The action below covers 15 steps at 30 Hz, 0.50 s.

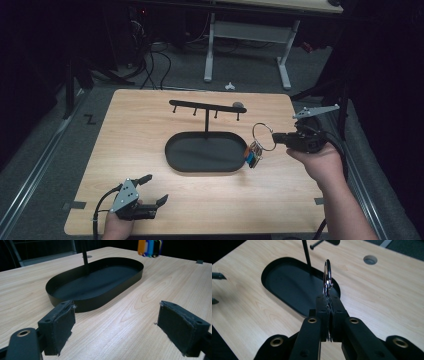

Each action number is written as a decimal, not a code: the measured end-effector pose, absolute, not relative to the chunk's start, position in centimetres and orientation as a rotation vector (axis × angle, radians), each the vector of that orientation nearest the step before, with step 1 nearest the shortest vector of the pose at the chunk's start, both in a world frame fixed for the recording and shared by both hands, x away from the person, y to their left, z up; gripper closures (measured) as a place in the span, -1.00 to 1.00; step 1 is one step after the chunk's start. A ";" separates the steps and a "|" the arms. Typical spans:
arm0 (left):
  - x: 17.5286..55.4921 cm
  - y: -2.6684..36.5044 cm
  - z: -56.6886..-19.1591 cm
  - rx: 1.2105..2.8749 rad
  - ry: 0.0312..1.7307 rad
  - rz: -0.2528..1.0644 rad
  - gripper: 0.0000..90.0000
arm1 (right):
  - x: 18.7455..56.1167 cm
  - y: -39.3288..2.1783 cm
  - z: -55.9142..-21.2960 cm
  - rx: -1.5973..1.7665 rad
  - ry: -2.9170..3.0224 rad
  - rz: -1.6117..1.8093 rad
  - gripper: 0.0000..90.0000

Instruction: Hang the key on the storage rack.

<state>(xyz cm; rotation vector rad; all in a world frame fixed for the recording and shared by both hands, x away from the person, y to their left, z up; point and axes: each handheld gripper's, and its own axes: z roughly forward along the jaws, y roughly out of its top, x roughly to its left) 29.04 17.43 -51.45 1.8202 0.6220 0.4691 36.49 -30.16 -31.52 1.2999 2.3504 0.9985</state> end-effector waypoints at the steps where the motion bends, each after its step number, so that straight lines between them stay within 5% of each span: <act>1: 29.0 17.4 -51.4 1.822 0.619 0.470 -0.67 | 36.5 -30.2 -31.5 1.300 2.350 0.998 0.95; 15: 28.9 17.5 -51.4 1.828 0.614 0.473 -0.67 | 37.3 -28.6 -30.5 1.248 2.365 1.048 0.95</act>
